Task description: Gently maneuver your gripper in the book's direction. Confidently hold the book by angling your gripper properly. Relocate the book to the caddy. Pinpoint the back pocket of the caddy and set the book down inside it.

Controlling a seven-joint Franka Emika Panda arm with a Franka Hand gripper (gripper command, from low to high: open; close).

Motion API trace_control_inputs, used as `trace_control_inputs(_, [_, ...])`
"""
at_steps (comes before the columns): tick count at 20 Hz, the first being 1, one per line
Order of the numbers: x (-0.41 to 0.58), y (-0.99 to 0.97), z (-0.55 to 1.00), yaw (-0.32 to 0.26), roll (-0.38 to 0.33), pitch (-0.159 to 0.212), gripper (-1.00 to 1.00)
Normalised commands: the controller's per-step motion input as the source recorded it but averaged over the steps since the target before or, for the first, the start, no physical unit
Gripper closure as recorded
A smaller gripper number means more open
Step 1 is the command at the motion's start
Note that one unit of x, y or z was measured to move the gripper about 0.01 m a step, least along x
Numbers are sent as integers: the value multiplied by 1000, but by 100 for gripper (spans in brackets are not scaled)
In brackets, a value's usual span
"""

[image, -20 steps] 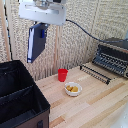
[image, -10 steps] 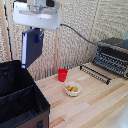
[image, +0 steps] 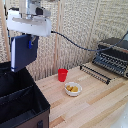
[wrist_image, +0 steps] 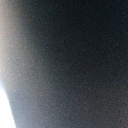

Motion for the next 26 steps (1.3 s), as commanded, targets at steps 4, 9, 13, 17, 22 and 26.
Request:
trace_control_inputs(4, [59,379,775,-210,-13,0,100])
trace_control_inputs(9, [0,551,767,-138,-51,0,100])
trace_control_inputs(13, [0,684,556,-88,-76,24,100])
trace_control_inputs(17, [39,753,408,-67,-90,52,100])
trace_control_inputs(22, [270,729,141,-62,-72,44,100])
trace_control_inputs(26, [576,496,-46,-103,-17,0,100])
